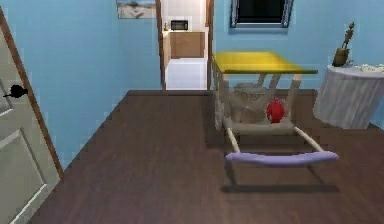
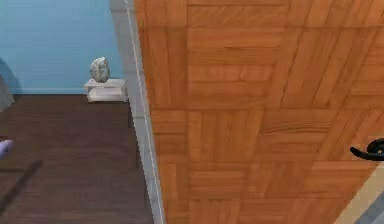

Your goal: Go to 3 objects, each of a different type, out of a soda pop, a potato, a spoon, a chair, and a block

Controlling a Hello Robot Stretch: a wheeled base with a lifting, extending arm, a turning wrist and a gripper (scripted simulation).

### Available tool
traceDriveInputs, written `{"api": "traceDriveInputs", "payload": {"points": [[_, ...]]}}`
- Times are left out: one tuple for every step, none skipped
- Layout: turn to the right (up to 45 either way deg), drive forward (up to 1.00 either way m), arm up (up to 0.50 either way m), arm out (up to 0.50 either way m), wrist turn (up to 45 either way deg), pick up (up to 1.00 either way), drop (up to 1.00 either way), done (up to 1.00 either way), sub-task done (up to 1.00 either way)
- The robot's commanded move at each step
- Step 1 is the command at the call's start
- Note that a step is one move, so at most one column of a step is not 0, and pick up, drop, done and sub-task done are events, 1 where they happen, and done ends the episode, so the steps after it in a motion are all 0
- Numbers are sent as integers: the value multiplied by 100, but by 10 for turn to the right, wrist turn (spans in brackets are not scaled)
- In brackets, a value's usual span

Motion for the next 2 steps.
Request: {"api": "traceDriveInputs", "payload": {"points": [[0, 100, 0, 0, 0, 0, 0, 0, 0], [0, 100, 0, 0, 0, 0, 0, 0, 0]]}}
